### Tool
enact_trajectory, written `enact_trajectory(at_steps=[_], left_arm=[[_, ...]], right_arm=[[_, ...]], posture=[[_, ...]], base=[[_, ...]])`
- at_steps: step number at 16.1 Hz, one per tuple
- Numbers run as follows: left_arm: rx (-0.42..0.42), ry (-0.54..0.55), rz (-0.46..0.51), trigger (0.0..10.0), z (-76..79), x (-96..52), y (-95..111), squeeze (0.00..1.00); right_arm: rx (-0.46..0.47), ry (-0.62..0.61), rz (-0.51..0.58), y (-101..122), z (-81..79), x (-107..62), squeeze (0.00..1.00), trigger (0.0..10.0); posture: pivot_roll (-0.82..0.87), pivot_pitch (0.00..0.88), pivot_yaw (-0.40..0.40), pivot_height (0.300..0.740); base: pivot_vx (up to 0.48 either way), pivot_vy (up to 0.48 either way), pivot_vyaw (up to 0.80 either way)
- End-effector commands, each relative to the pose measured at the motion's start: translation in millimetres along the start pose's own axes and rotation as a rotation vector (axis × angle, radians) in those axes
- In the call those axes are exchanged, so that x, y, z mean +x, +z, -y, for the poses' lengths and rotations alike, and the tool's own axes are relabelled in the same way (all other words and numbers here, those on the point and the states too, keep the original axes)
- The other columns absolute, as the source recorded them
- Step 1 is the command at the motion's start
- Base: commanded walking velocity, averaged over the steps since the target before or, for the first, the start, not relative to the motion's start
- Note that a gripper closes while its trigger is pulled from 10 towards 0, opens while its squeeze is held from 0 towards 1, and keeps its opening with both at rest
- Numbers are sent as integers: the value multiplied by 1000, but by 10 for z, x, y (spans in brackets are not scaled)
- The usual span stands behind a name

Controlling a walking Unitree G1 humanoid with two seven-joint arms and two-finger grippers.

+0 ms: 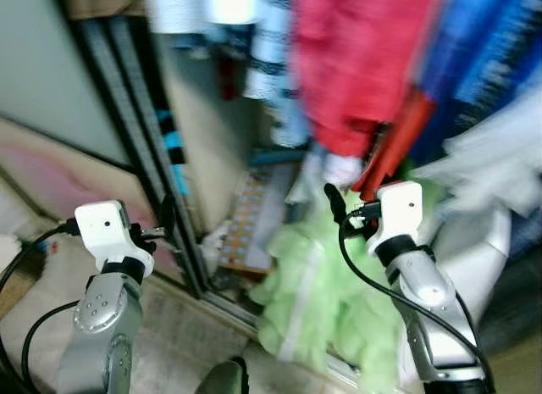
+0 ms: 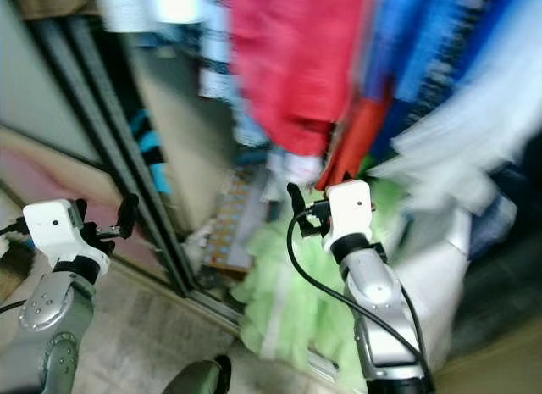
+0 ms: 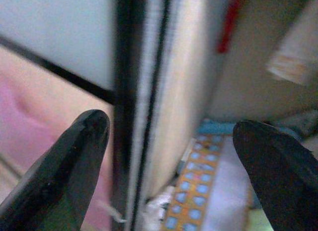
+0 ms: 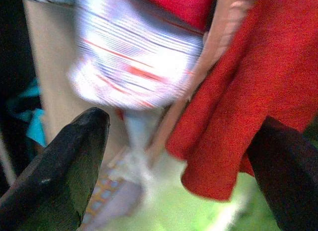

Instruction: Clean up the room

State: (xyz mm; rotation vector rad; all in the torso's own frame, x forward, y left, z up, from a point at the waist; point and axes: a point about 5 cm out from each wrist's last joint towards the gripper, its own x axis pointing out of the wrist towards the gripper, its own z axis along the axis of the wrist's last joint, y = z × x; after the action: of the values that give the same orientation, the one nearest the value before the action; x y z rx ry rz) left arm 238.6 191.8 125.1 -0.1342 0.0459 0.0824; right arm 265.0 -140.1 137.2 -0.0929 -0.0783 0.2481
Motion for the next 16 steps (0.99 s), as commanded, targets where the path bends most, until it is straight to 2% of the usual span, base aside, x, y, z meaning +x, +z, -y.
enact_trajectory(at_steps=[1,3,5,10,11,14,16], left_arm=[[6,-2,20,10000,56,-9,80,0],[-10,0,-16,10000,67,-32,57,0],[14,-9,-5,10000,77,-7,63,0],[5,-9,-16,10000,113,23,33,0],[5,-1,-1,10000,127,30,47,0],[-22,52,42,10000,153,7,83,0],[-36,69,32,10000,161,-7,59,0]], right_arm=[[8,7,0,14,-2,14,0,10000],[22,17,8,26,-22,52,0,10000],[36,29,17,47,-49,87,0,10000],[77,81,-14,11,-79,118,0,10000],[94,108,-39,-15,-92,134,0,10000],[59,174,-23,28,-129,213,0,10000],[46,172,-13,48,-129,260,0,10000]], posture=[[67,12,3,740],[68,10,5,740],[66,8,7,740],[63,1,-13,740],[67,0,-31,740],[102,0,-104,740],[102,12,-103,740]], base=[[0,0,800],[0,0,800],[0,0,800],[0,0,763],[0,0,0],[0,0,0],[0,0,0]])
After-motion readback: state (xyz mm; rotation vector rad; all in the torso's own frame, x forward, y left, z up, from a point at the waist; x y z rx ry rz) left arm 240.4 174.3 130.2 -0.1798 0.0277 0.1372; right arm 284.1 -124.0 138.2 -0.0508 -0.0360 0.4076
